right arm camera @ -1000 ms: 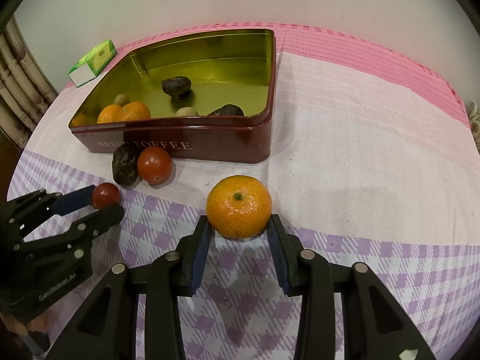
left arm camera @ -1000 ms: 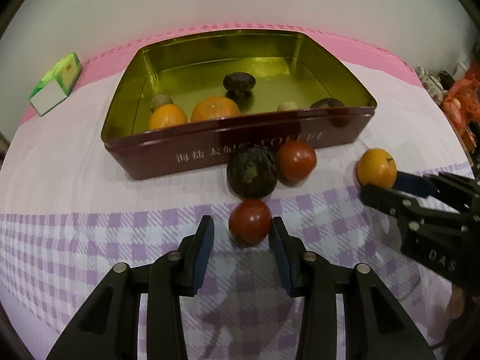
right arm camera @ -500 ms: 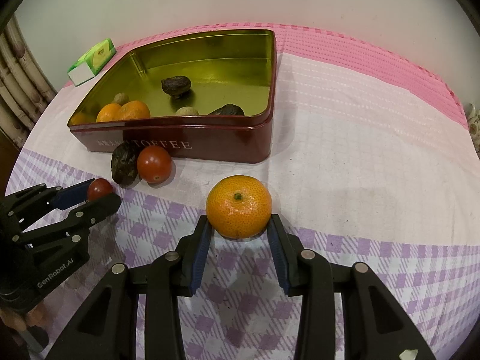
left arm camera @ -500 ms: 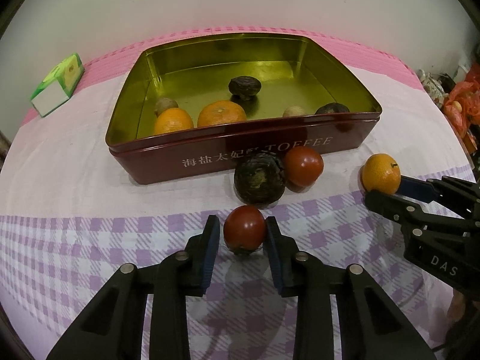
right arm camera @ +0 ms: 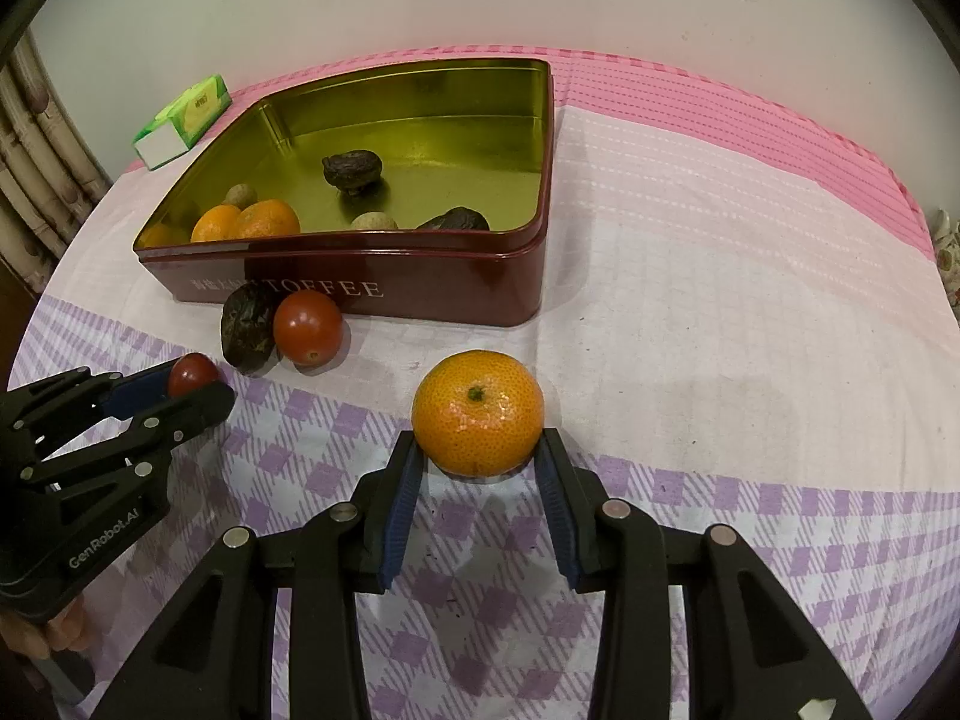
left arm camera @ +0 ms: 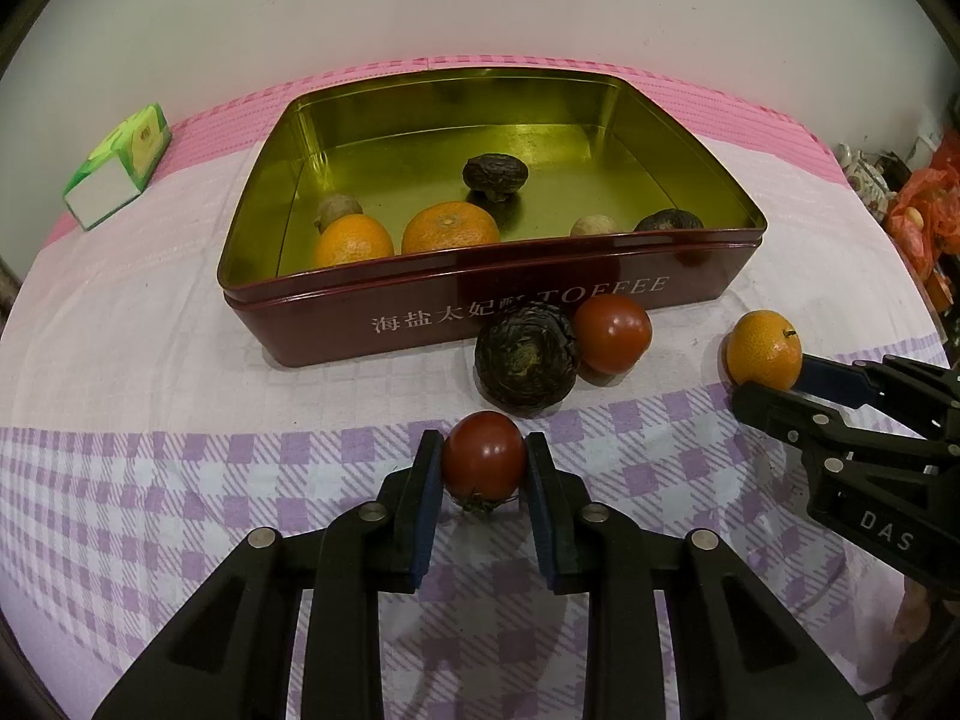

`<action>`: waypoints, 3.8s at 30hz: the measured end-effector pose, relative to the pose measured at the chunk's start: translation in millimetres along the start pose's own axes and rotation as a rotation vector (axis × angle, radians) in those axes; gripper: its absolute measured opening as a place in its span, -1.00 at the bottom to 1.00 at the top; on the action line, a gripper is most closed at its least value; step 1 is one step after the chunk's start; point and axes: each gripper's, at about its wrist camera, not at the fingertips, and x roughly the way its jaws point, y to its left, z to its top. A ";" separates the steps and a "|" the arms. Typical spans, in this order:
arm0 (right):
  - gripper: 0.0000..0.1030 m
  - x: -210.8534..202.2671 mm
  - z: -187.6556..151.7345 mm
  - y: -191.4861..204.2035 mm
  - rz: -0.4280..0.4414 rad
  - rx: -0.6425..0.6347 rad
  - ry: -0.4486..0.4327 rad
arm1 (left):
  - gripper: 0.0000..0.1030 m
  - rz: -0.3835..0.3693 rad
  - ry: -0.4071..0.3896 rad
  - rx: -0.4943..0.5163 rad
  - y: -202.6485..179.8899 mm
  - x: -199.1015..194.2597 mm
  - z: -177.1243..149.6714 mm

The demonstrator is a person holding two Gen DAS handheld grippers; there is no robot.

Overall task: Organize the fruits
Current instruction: 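Grasp the red tomato with the left gripper while the right holds the mandarin, then lift the mandarin with the right gripper while the left lifts the tomato, then carry the mandarin and tomato over the tin with both grippers, then open both grippers to drop the mandarin and tomato into the tin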

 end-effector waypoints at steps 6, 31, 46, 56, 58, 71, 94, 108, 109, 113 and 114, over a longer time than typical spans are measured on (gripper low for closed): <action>-0.29 0.5 -0.3 2.1 -0.013 -0.006 -0.002 | -0.47 -0.002 0.001 -0.001 0.8 -0.7 -0.2; -0.35 -18.3 1.6 12.3 0.028 -0.012 -0.006 | -0.47 0.006 -0.037 -0.025 6.9 -19.6 1.9; -0.11 -24.3 7.0 18.4 0.045 -0.022 -0.007 | -0.47 -0.003 -0.032 -0.049 18.9 -19.6 3.7; -0.20 0.6 14.4 9.5 -0.025 -0.040 0.026 | -0.47 -0.010 -0.019 -0.074 24.2 -12.6 1.5; -0.29 3.6 13.1 6.4 -0.020 -0.028 0.020 | -0.47 -0.012 -0.016 -0.076 24.7 -11.3 0.8; -0.32 -16.2 7.5 14.7 0.041 -0.028 0.022 | -0.47 -0.029 -0.041 -0.077 28.6 -22.5 4.8; -0.32 -15.0 96.6 25.6 0.034 -0.099 -0.067 | -0.47 0.009 -0.117 -0.083 50.6 -18.2 91.7; -0.31 8.4 97.1 22.4 0.034 -0.088 -0.024 | -0.46 0.041 -0.073 -0.066 47.8 6.2 85.5; -0.30 8.8 97.7 22.3 0.035 -0.088 -0.023 | -0.46 0.043 -0.071 -0.066 47.8 6.8 85.8; -0.28 8.6 97.2 22.2 0.036 -0.083 -0.028 | -0.44 0.065 -0.067 -0.055 48.5 9.7 84.4; -0.26 8.5 96.7 22.0 0.039 -0.079 -0.030 | -0.43 0.076 -0.068 -0.053 48.9 10.2 83.6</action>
